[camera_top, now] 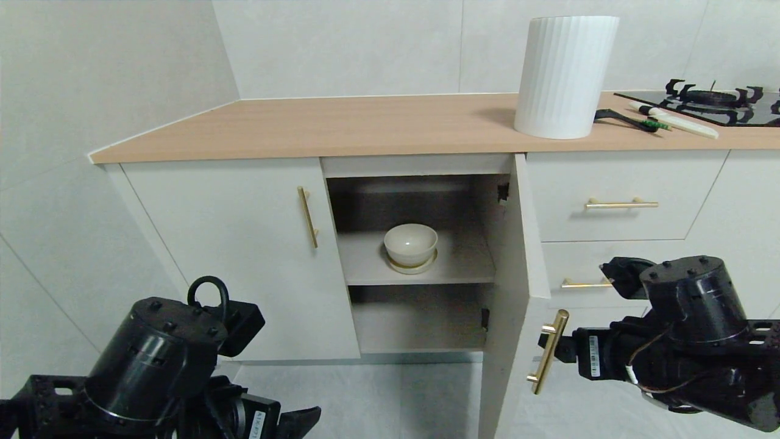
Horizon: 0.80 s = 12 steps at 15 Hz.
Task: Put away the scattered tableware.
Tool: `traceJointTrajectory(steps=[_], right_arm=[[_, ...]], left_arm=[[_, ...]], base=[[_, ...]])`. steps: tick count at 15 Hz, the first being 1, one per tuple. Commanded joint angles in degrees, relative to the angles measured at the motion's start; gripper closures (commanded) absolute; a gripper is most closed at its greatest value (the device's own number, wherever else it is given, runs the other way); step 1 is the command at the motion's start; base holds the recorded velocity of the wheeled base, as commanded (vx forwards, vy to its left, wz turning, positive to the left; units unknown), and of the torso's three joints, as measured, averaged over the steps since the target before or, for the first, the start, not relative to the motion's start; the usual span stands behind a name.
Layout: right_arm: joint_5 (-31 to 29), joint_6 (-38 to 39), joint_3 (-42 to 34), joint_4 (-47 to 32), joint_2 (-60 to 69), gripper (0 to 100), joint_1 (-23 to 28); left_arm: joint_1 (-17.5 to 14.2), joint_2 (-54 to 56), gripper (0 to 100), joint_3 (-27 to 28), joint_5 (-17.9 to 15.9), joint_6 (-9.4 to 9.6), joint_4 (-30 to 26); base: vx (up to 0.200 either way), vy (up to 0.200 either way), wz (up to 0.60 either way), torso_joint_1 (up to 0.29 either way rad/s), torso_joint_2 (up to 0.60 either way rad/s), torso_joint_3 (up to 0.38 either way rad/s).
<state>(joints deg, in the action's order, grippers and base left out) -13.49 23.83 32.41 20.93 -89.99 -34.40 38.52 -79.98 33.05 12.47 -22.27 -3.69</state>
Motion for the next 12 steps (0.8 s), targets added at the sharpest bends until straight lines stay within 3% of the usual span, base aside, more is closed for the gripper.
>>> traceJointTrajectory(steps=[1, 4, 5, 8, 12], right_arm=[[0.2, 0.2, 0.3, 2.4, -3.6, 0, -2.1], [1.8, -3.0, 4.6, 5.0, -7.6, 0, -2.9], [2.9, -7.0, 7.5, 2.7, -8.6, 0, -2.7], [9.2, -8.2, 20.3, -7.6, -12.3, 0, -2.6], [9.1, -7.6, 25.2, -7.2, -18.3, 0, -1.6]], left_arm=[[0.0, 0.1, 0, 0.1, 0.0, -0.05, 0.0], [-0.1, 0.5, 0, 0.1, 1.3, 0.04, -0.7], [-0.2, 0.6, 0, 0.3, 1.8, 0.04, -1.2], [-1.3, 1.1, 0, 1.1, 2.7, -0.23, -0.9], [-2.4, 0.5, 0, 2.7, 2.8, -1.19, -0.8]], base=[[0.000, 0.000, 0.00, 0.000, 0.00, 0.000], [0.000, 0.000, 0.00, 0.000, 0.00, 0.000], [0.000, 0.000, 0.00, 0.000, 0.00, 0.000], [0.000, 0.000, 0.00, 0.000, 0.00, 0.000], [0.000, 0.000, 0.00, 0.000, 0.00, 0.000]])
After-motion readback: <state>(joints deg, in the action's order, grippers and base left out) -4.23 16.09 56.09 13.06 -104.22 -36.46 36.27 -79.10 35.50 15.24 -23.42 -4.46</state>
